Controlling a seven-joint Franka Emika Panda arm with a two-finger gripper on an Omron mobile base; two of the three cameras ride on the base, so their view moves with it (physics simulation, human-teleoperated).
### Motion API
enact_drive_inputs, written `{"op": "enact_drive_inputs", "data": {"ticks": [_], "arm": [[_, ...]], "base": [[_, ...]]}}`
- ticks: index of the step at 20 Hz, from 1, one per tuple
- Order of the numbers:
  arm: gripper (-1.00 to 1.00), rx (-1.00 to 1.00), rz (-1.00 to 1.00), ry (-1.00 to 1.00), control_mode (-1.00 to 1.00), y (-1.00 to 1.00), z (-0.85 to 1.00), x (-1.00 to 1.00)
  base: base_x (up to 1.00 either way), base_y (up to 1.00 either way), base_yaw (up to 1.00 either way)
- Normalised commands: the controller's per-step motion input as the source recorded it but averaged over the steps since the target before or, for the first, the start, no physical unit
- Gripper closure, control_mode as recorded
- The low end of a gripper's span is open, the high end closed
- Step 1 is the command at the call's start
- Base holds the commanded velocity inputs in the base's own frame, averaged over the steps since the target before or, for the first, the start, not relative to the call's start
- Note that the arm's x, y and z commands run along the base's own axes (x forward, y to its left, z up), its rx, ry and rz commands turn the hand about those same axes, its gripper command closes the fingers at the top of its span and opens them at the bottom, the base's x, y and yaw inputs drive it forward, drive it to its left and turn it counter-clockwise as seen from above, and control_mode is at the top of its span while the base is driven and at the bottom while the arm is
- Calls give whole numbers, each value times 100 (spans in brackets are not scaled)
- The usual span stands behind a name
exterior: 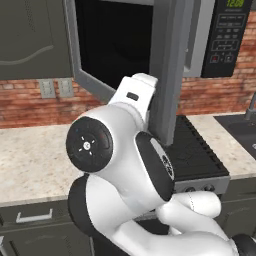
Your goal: Pick the avocado from the sink and place it in the bowl. Then pick the bowl and place it in the microwave. Then close the microwave door and press the start button.
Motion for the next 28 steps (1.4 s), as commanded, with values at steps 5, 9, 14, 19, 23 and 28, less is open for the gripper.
{"op": "enact_drive_inputs", "data": {"ticks": [5,9,14,19,23,28], "arm": [[-100,8,-12,0,-100,-100,8,76],[-100,5,-6,0,-100,-88,1,87],[-100,1,0,0,-100,-71,0,85],[-100,0,0,0,-100,-61,0,83],[-100,0,0,0,-100,-57,0,88],[-100,0,0,1,-100,-52,2,91]], "base": [[0,0,0],[0,0,0],[0,0,0],[0,0,0],[0,0,0],[0,0,0]]}}
